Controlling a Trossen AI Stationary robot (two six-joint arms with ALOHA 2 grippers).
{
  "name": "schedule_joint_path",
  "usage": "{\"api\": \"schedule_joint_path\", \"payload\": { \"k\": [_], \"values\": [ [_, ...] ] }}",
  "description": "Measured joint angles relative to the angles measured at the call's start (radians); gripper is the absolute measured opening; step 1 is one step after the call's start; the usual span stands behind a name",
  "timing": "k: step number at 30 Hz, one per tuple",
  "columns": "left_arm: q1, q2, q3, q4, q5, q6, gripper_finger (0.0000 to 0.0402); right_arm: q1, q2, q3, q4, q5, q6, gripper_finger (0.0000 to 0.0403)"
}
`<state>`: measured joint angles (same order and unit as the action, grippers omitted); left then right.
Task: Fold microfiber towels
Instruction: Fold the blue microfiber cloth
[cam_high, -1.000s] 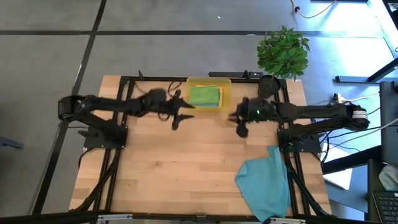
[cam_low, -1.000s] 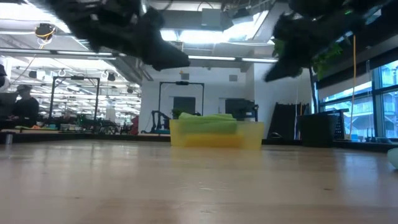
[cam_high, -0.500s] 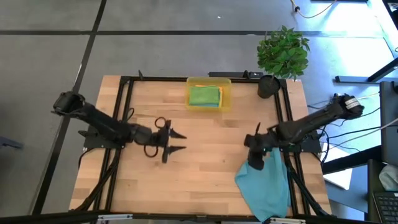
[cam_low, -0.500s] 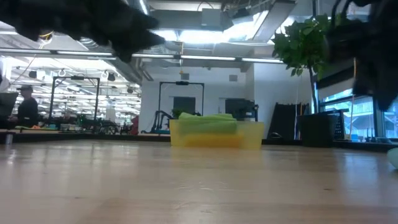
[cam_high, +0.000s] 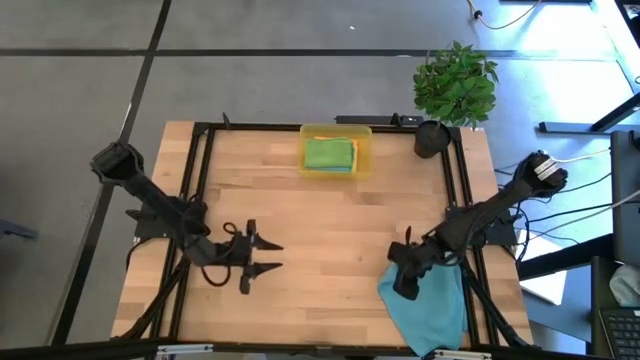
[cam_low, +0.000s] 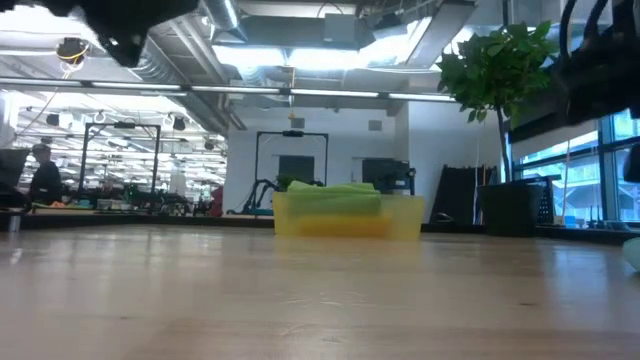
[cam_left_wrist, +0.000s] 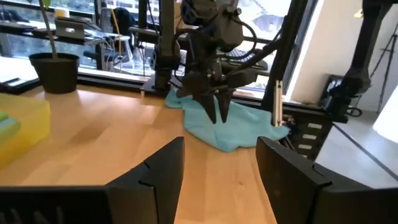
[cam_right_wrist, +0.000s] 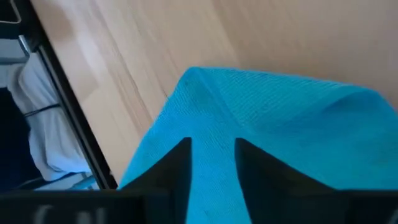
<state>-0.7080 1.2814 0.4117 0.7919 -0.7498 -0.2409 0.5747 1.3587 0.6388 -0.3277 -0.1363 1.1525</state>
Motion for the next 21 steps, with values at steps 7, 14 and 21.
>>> {"api": "schedule_joint_path", "payload": {
  "k": [7,14,21],
  "values": [
    [-0.074,0.086,0.001,0.095,-0.055,-0.047,0.0190,0.005,0.070,0.000,0.008,-0.005,0.077,0.0224],
    [-0.094,0.213,0.025,0.196,-0.056,-0.074,0.0190,-0.010,0.074,0.000,0.003,0.038,0.099,0.0275],
    [-0.094,0.286,0.125,0.188,-0.054,-0.017,0.0190,-0.038,0.074,0.000,0.046,0.094,0.075,0.0249]
  ]
}}
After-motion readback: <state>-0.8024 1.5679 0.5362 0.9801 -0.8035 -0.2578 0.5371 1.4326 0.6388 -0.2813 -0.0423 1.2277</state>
